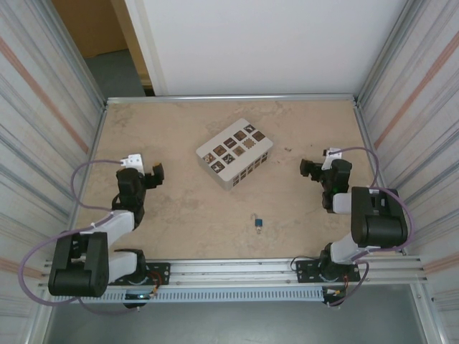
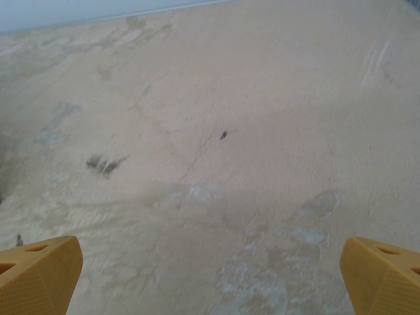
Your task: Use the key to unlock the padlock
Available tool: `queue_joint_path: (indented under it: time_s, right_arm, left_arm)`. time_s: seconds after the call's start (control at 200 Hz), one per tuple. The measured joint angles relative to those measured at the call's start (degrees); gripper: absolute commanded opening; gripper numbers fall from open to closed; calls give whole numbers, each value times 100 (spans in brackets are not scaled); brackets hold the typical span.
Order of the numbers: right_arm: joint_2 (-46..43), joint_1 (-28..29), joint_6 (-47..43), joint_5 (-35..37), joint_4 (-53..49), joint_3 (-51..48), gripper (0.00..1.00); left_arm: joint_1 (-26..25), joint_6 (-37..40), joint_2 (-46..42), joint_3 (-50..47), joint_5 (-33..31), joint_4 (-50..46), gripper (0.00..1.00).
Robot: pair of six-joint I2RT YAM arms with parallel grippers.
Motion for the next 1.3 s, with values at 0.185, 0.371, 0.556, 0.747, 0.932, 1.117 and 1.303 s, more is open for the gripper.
queue_joint_path:
  time_s: [0.185,0.371,0.556,0.747,0.932,1.117,1.303]
  right_arm:
    - [2,20,0,26,-55,55,99]
    - [2,22,0,48,-87,55,99]
    - [2,22,0,68,-90,55,99]
    - [2,26,0,70,-92,55,99]
    - [4,46,0,70,-92,55,99]
    - [4,55,0,96,-94,55,99]
    - [4,55,0,140,-94,55,99]
  left_arm:
    - [0,223,306,0,225,343,99]
    - [22,472,787,-13,398,1086,99]
    - [37,584,1565,-284,494,2076,99]
    - [39,601,1720,-365,503,2389,99]
    - [39,601,1764,400,494,1615,99]
    - [66,601,1764,568,468,1342,99]
    - [66,601,1764,566,459,1189,99]
